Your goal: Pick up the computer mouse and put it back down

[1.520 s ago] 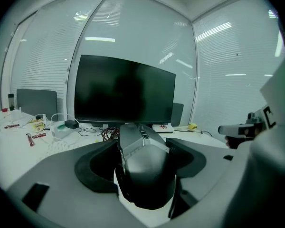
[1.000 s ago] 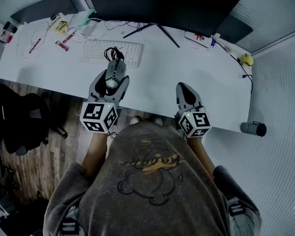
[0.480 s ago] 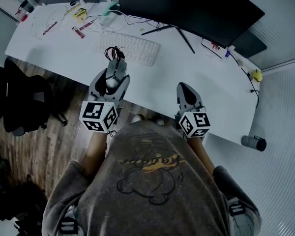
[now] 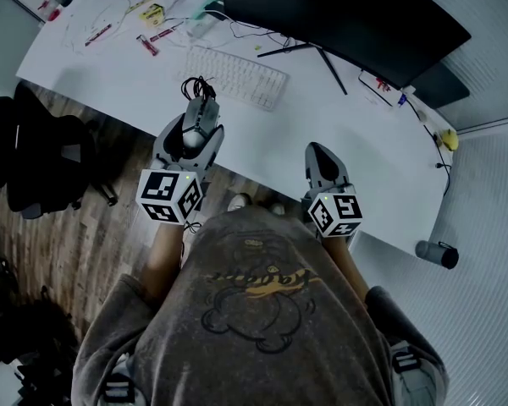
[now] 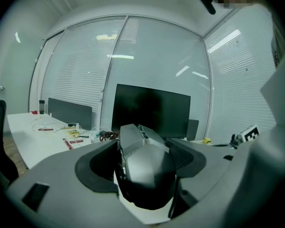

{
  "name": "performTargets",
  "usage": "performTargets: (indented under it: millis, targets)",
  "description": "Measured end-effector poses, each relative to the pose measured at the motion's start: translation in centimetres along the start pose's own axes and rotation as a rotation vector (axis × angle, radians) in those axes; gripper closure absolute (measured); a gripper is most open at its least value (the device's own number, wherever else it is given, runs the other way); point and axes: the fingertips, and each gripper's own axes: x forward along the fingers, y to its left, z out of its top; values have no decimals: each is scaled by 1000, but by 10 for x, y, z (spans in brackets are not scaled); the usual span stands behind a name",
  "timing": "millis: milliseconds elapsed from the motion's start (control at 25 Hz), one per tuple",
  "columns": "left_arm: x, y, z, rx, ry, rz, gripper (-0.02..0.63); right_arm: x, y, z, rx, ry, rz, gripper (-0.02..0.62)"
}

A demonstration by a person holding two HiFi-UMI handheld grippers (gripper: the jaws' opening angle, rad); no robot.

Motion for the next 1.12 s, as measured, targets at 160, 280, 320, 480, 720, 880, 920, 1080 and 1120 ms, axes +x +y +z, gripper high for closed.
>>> performTargets:
  millis: [160,280,320,480,720,880,920,1080,1120]
  targets:
    - [5,6,-10,14,22,11,276,-1,1,-1,4,2,1,588]
    - [12,12,-21,14,44,19,276,-3,-2,-2,8,4,-5,588]
    - [15,14,-25,13,53,20,276,-4,-3,-2,8,5,-7,588]
    - [25,19,-41,2,91,14,276,-8,-6,-3,8,11,-19,588]
    - [43,27,-73,-4,148,19,276,-9,-11,-3,7,11,-25,588]
    - [56,33,-94,8,184,31,276,-8,-13,-3,7,15,-27,588]
    - [59,35,-99,9,195,34,276,-7,-14,-3,8,16,-27,588]
    - [69,39,-121,4,240,39,276,-6,-15,-4,11,19,-28,588]
    - [72,39,-126,-1,249,39,276,-6,-15,-4,11,20,-29,588]
